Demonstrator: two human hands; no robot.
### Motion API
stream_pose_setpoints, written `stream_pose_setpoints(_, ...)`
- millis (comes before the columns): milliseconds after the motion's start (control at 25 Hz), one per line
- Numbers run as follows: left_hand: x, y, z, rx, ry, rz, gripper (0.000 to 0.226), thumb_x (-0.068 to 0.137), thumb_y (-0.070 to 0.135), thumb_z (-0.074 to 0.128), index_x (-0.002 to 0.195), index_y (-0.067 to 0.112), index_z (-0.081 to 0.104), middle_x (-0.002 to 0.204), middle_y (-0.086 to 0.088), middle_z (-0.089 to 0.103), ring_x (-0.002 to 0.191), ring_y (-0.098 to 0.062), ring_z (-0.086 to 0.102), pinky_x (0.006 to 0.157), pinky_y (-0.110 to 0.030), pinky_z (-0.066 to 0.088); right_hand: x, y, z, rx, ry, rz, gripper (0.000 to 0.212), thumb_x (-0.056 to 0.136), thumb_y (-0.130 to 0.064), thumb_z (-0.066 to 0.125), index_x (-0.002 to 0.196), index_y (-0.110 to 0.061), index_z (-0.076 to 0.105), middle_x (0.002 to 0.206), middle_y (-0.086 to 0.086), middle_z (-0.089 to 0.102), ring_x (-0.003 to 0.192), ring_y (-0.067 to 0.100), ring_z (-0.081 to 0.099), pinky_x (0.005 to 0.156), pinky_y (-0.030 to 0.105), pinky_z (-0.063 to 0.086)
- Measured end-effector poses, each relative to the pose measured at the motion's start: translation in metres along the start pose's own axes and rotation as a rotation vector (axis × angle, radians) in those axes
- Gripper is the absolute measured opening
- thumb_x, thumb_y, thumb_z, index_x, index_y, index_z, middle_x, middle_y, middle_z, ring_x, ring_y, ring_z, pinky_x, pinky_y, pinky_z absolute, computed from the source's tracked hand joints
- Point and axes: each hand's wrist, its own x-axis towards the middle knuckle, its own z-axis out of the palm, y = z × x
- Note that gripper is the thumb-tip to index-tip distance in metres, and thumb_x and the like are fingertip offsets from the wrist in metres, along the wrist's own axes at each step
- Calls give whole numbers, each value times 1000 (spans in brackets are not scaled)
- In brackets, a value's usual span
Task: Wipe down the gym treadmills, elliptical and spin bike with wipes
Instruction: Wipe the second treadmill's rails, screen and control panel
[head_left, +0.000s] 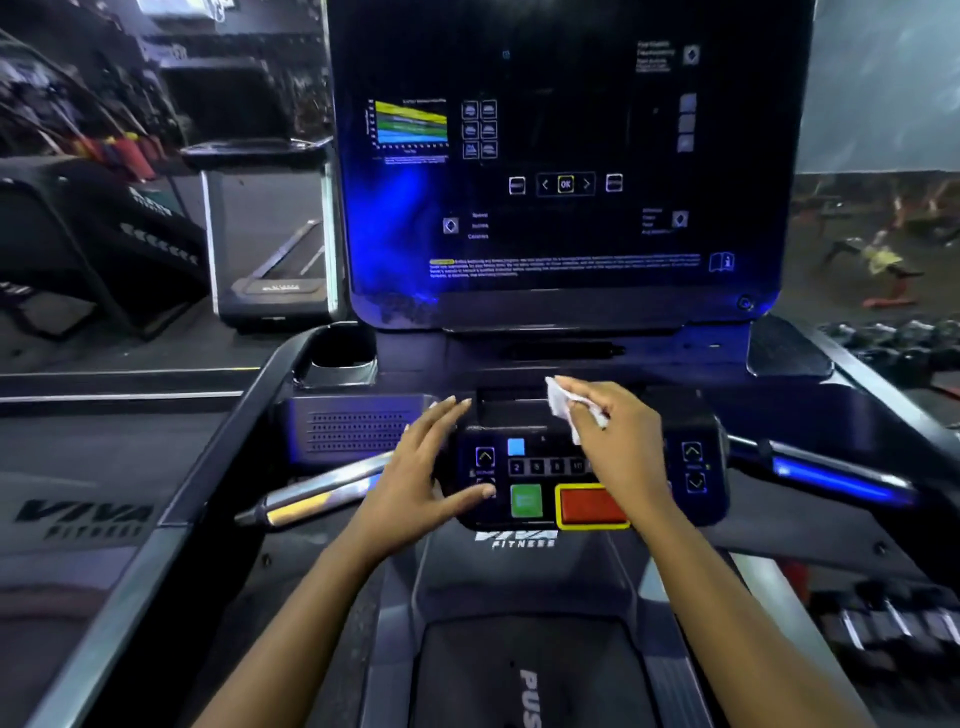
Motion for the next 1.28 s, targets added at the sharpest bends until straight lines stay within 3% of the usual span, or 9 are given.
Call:
stream_pose_setpoints(80,0,-3,4,117,-52,14,107,59,86,52,145,36,12,151,17,15,143,-2,12,118,-48,17,-20,8,-9,-27,80,9,33,85,6,55,107,-12,70,99,-7,68,90,-13,55,81,2,40)
stream_pose_setpoints(200,-2,-12,6,264,-119,-9,131,46,94,49,149,27,3,154,16,7,143,-2,9,121,-43,8,-41,13,10,-157,178,-121,35,82,8,50,110,-5,68,109,6,69,99,6,61,96,15,40)
stream_pose_setpoints(440,-7,-20,16,335,-22,22,125,50,76,61,150,13,19,155,7,19,140,-7,21,114,-44,23,-64,11,79,-481,-165,-607,51,73,-4,39,119,4,60,124,17,59,117,29,56,112,29,23)
stream_pose_setpoints(560,-7,-21,16,361,-15,18,130,46,81,60,150,14,19,155,5,22,140,-12,26,112,-43,25,-65,29,59,-567,-188,-607,56,73,0,36,126,2,54,132,15,54,125,26,49,113,31,26)
stream_pose_setpoints(720,-6,-19,17,373,-25,-5,133,43,83,58,150,18,15,154,7,20,141,-17,28,113,-45,24,-60,54,16,-599,-70,-461,59,77,5,27,131,-2,49,137,11,50,128,24,46,106,29,35)
stream_pose_setpoints(880,-6,-18,17,376,-46,-14,133,43,83,58,151,20,12,154,11,16,142,-17,26,114,-45,21,-58,82,-25,-590,139,-266,65,73,23,42,133,0,48,138,11,48,129,24,42,111,23,24)
stream_pose_setpoints(1000,-5,-18,17,389,-47,-18,133,44,83,59,151,20,12,153,12,15,141,-16,26,114,-47,23,-60,64,-13,-549,246,-233,62,72,27,41,129,4,49,134,16,51,129,25,42,111,29,28)
stream_pose_setpoints(1080,-5,-18,18,393,-41,-7,132,45,82,59,151,19,14,153,12,15,141,-16,26,113,-48,24,-61,37,23,-499,124,-393,54,76,13,30,125,6,52,130,18,54,127,25,44,113,25,23)
stream_pose_setpoints(1280,-5,-17,18,379,-33,1,130,46,80,60,150,16,15,154,11,15,140,-15,27,112,-46,25,-32,10,71,-501,-126,-581,43,80,0,40,118,5,60,121,17,61,116,29,57,101,35,42)
